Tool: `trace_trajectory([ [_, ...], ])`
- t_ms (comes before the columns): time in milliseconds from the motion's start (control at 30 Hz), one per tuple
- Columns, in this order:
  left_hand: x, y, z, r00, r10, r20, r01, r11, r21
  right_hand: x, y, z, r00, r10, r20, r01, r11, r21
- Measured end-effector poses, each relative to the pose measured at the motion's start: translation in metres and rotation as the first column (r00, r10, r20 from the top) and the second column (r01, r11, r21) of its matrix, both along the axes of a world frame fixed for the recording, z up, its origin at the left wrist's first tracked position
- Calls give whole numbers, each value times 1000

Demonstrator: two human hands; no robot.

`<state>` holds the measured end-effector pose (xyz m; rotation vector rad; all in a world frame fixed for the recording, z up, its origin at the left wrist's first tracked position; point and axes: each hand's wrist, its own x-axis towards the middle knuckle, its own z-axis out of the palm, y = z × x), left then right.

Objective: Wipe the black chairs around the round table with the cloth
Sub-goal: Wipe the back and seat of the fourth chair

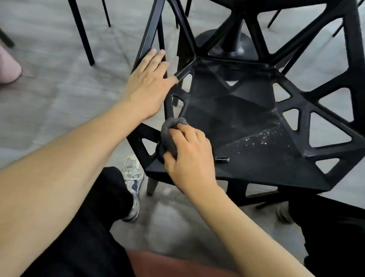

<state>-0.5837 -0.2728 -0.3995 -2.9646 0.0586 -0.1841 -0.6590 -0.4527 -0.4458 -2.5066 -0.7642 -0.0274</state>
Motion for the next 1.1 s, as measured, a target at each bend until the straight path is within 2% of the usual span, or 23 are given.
trace_trajectory([
  [100, 1, -6, -2, 998, -54, -44, 51, 997, -52, -23, -13, -4, 990, 104, 96, -106, 994, 18],
  [167, 0, -3, -6, 997, -74, -35, 72, 996, -61, -14, -21, -3, 989, 105, 106, -107, 994, 13],
  [267, -3, 1, -8, 994, -93, -53, 90, 995, -53, 27, -60, -2, 990, -130, 59, 134, 989, -63],
  [367, -6, 0, -11, 987, -71, -143, 70, 997, -12, 79, -121, -3, 924, -375, 78, 383, 907, -179],
  [433, -3, -6, -14, 960, -53, -274, 61, 998, 20, 107, -147, -4, 888, -452, 90, 460, 860, -221],
  [533, 2, -11, -13, 889, -32, -456, 49, 998, 26, 123, -143, -6, 862, -501, 76, 505, 834, -223],
  [600, 2, -10, -10, 871, -27, -491, 42, 999, 20, 111, -117, -6, 891, -454, 29, 449, 868, -211],
  [733, 1, -8, -8, 872, -49, -487, 59, 998, 5, 47, -24, -4, 974, -224, 16, 223, 957, -186],
  [867, 1, -9, -10, 879, -39, -475, 13, 998, -58, -32, 53, -5, 944, -330, 8, 330, 944, 27],
  [933, 0, -10, -10, 884, -45, -466, 7, 997, -81, -42, 55, -11, 931, -363, 30, 362, 931, 44],
  [1033, -5, -11, -10, 897, -45, -439, 23, 998, -55, -29, 29, -12, 972, -209, 109, 209, 978, 12],
  [1100, -5, -9, -12, 906, -43, -420, 30, 999, -36, -7, -4, -7, 977, -195, 92, 200, 978, -51],
])
